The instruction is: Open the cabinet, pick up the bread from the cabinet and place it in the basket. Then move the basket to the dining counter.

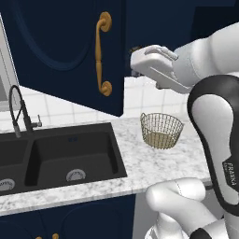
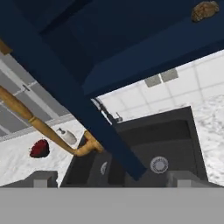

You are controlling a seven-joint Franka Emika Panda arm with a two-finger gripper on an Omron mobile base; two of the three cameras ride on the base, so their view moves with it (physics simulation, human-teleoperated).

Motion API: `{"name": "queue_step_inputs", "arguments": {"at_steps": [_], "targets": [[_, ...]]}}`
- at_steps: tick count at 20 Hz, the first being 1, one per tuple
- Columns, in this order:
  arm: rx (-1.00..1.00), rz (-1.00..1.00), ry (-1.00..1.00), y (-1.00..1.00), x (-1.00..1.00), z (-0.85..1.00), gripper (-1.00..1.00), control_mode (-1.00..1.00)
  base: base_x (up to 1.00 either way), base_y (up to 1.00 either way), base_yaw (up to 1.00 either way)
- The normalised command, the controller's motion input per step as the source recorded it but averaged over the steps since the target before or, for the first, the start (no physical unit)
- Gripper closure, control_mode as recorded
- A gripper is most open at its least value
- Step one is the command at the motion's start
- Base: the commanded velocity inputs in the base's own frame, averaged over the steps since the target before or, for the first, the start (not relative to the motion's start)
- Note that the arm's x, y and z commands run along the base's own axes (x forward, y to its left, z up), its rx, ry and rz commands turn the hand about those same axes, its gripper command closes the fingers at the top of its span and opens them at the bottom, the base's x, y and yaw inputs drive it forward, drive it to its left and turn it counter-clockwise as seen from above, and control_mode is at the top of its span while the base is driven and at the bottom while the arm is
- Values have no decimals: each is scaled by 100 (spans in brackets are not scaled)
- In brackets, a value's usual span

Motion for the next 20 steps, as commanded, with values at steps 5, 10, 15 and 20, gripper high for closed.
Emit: {"name": "queue_step_inputs", "arguments": {"at_steps": [5, 10, 15, 20], "targets": [[28, 1, 6, -34, 20, 11, -100, -100, 0, 0, 0], [26, 0, 0, -11, 63, 7, -100, -100, 0, 0, 0], [23, 2, 12, 15, 99, -4, -100, -100, 0, 0, 0], [27, 14, 27, 30, 78, -13, -100, -100, 0, 0, 0]]}}
